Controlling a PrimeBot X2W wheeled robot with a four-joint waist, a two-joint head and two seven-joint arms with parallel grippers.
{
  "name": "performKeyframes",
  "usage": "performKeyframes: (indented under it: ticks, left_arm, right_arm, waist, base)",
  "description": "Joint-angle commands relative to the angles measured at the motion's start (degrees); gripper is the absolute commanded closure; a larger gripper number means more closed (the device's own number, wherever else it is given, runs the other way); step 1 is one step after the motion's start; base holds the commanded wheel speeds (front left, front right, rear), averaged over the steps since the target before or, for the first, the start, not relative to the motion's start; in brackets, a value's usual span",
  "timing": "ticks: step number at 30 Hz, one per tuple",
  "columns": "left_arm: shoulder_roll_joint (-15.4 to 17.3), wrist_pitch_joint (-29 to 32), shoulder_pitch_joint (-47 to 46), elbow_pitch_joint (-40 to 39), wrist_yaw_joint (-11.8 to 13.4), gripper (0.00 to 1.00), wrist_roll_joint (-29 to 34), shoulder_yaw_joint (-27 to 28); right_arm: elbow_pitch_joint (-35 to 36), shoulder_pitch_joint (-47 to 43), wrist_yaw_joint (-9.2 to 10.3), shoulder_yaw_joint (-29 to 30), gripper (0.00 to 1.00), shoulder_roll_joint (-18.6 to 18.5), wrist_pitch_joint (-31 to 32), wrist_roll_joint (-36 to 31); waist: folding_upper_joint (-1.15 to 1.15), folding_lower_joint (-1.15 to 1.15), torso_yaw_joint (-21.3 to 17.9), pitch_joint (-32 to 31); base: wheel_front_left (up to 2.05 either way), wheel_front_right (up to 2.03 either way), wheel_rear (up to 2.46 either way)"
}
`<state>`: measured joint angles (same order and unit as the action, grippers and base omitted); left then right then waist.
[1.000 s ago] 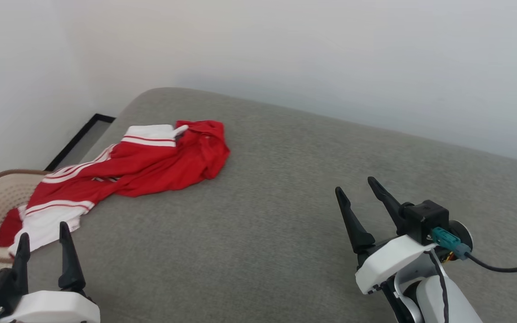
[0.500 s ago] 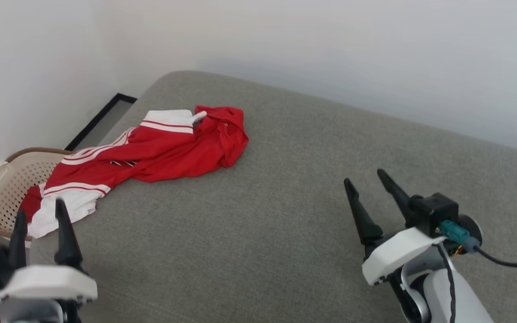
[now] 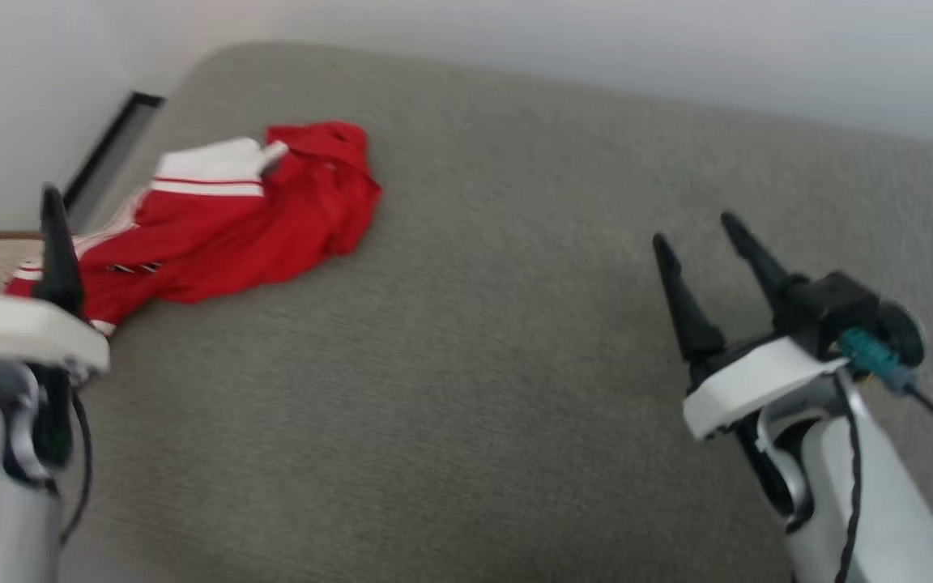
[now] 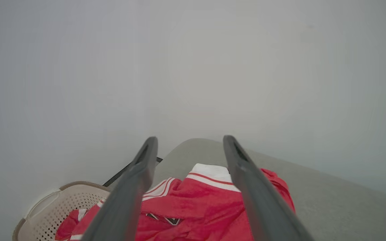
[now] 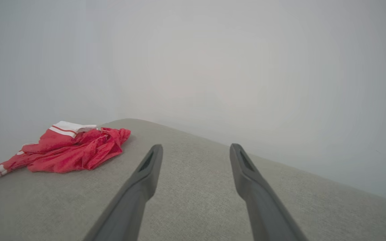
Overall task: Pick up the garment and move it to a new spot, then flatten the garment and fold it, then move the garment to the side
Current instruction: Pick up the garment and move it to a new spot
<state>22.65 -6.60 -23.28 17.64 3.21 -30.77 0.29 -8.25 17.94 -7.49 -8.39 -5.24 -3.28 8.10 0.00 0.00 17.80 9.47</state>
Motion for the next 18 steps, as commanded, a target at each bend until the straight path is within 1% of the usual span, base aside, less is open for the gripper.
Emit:
performKeyframes:
  ticks: [1, 5, 8, 11, 15, 18]
  left_arm:
    - [0.3, 0.3, -3.6, 2.4, -1.1, 0.0, -0.9, 0.2]
    - [1.8, 1.8, -11.4, 10.2, -3.6, 0.0, -1.9, -0.3]
    - [2.1, 3.7, -17.3, 16.9, -4.8, 0.0, -3.4, -0.4]
    - [3.1, 6.4, -22.2, 24.1, -6.2, 0.0, -3.6, -1.2]
    - [3.3, 10.7, -28.0, 32.4, -7.4, 0.0, -4.2, -2.3]
    - [3.7, 14.2, -31.2, 38.4, -7.4, 0.0, -5.0, -2.5]
  right_arm:
    - [0.7, 1.5, 0.0, 0.1, 0.0, -0.3, 0.2, -0.3]
    - [2.3, 3.7, 0.0, 0.4, 0.0, -1.0, 0.5, -0.8]
    - [3.3, 5.0, 0.0, 0.5, 0.0, -1.4, 0.8, -1.1]
    - [4.2, 6.3, 0.0, 0.4, 0.0, -1.8, 1.1, -1.2]
    - [5.2, 7.3, 0.0, 0.2, 0.0, -2.3, 1.7, -1.3]
    - [5.8, 7.7, 0.0, -0.1, 0.0, -2.6, 2.1, -1.0]
  waist:
    - [0.0, 0.0, -3.6, 5.3]
    - [0.0, 0.0, -5.5, 10.1]
    - [0.0, 0.0, -6.6, 13.2]
    - [0.0, 0.0, -7.7, 15.8]
    - [0.0, 0.0, -8.8, 18.3]
    - [0.0, 0.0, -9.7, 19.7]
  base:
    - [0.0, 0.0, 0.0]
    - [0.0, 0.0, 0.0]
    - [0.0, 0.0, 0.0]
    - [0.0, 0.0, 0.0]
    - [0.0, 0.0, 0.0]
    - [0.0, 0.0, 0.0]
